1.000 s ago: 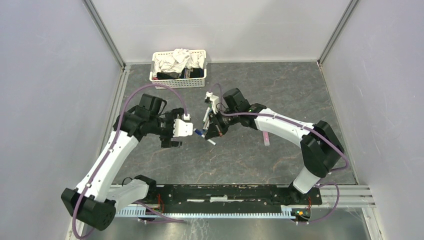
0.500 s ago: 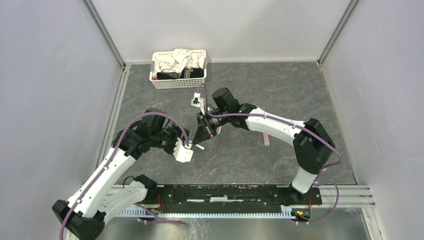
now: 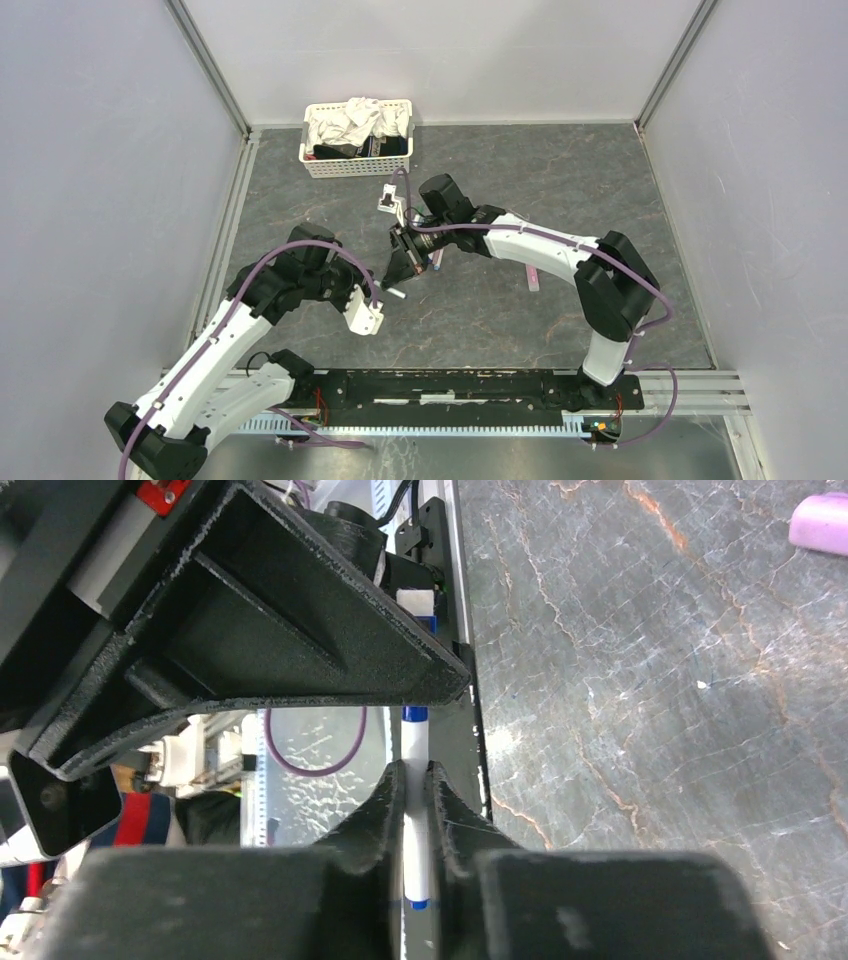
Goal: Open the pen caps
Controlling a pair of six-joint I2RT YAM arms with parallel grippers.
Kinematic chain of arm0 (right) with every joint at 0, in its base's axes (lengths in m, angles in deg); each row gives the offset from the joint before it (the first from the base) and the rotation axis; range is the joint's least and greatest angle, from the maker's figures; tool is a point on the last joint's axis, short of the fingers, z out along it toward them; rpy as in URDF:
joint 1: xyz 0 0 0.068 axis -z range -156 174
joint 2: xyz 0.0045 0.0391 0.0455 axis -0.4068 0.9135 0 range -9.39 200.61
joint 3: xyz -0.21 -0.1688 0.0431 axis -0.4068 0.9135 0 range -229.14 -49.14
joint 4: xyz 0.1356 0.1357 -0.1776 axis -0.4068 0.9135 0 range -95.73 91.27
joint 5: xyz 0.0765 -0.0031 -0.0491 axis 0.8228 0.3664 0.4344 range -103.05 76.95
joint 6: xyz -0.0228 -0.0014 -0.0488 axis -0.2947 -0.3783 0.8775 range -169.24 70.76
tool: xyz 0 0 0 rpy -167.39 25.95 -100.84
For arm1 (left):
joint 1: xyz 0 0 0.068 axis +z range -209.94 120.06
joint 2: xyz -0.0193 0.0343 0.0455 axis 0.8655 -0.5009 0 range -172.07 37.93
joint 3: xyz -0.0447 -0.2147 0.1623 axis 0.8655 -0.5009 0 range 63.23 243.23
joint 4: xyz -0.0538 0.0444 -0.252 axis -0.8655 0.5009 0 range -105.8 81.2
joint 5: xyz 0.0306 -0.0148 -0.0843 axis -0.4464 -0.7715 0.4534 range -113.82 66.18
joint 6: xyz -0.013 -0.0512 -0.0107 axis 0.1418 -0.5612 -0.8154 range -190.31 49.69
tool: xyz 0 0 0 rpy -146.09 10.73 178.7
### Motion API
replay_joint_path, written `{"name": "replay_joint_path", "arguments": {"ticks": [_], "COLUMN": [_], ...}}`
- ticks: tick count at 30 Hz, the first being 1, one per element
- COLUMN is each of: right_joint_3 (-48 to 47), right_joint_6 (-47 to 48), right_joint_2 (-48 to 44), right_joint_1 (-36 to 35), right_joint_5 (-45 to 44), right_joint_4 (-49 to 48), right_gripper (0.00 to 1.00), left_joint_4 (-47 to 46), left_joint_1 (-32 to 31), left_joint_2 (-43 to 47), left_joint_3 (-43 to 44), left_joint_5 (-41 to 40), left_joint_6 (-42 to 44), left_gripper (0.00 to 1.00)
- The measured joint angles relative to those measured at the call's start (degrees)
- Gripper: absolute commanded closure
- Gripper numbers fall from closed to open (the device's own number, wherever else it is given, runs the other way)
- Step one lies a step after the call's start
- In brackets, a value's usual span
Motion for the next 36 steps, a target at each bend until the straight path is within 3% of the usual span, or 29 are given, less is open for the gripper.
{"name": "replay_joint_path", "arguments": {"ticks": [3, 7, 8, 12, 16, 26, 31, 36], "right_joint_3": [0.0, 0.0, 0.0, 0.0, 0.0, 6.8, 17.7, 22.6], "right_joint_6": [-1.0, -1.6, -1.6, -1.1, 0.2, 7.8, 9.4, 9.9], "right_joint_2": [0.5, 0.8, 0.9, 1.4, 1.5, -2.9, -7.7, -10.1], "right_joint_1": [0.0, -0.1, -0.2, -0.2, -0.3, 0.7, 3.8, 7.7], "right_joint_5": [0.5, 0.7, 0.7, 0.8, 0.9, -5.0, -4.9, -6.3], "right_joint_4": [-0.7, -1.6, -1.8, -2.0, -1.5, -2.4, 3.5, 7.6], "right_gripper": [0.62, 0.59, 0.62, 0.86, 1.00, 1.00, 1.00, 1.00], "left_joint_4": [-0.5, -1.2, -1.3, -1.7, -1.7, -7.1, -9.0, -10.6], "left_joint_1": [0.0, 0.0, 0.0, 0.0, -0.1, -1.7, 2.6, 6.0], "left_joint_2": [0.1, 0.1, 0.1, 0.1, -0.2, -4.2, -6.3, -8.7], "left_joint_3": [-0.3, -0.3, -0.3, -0.3, -0.3, -2.4, -3.2, -3.4], "left_joint_5": [-0.2, -0.2, -0.2, -0.4, -1.2, -3.3, -13.0, -16.1], "left_joint_6": [0.1, -0.1, -0.2, -1.0, -1.5, -1.6, -1.4, -1.1], "left_gripper": [0.98, 0.98, 0.98, 0.98, 0.98, 0.98, 0.98, 0.98]}}
